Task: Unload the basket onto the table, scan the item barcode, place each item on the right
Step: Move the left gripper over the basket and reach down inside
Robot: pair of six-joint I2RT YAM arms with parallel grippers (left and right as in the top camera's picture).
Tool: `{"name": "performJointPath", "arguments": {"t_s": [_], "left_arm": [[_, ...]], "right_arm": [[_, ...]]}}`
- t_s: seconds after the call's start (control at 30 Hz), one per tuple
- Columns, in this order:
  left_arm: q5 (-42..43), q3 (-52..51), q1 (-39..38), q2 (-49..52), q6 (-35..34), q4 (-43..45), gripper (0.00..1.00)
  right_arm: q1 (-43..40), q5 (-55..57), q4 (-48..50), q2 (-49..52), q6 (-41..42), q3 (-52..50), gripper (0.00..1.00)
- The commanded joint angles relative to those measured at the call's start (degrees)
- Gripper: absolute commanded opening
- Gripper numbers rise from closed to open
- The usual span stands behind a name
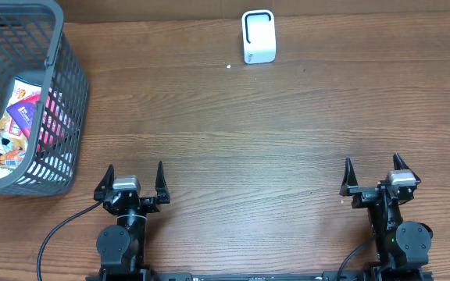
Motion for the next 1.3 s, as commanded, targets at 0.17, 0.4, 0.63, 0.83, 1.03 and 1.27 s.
{"name": "performJointPath", "arguments": {"t_s": [0.17,0.4,0.63,0.83,1.03,1.27], "left_arm": [[22.3,-0.2,0.3,-0.5,-6.6,11.5,1.0],[24.5,4.7,0.3,-0.5,-3.3,23.7,1.0],[15.1,23.8,0.3,3.6,3.9,2.1,1.0],[16.7,43.1,0.2,18.9,3.9,-22.5,1.0],[21.9,51.1,0.3,29.7,4.5,-24.5,1.0],[9.2,82.7,3.7,56.2,-4.5,-54.6,1.0]], "right_arm": [[0.0,0.3,0.3,-0.7,0.3,-0.6,1.0],[0.0,0.3,0.3,-0.7,0.3,-0.6,1.0],[0.0,0.3,0.3,-0.7,0.3,-0.6,1.0],[0.0,0.3,0.3,-0.7,0.3,-0.6,1.0],[0.0,0.3,0.3,-0.7,0.3,-0.6,1.0],[0.0,0.3,0.3,-0.7,0.3,-0.6,1.0]]}}
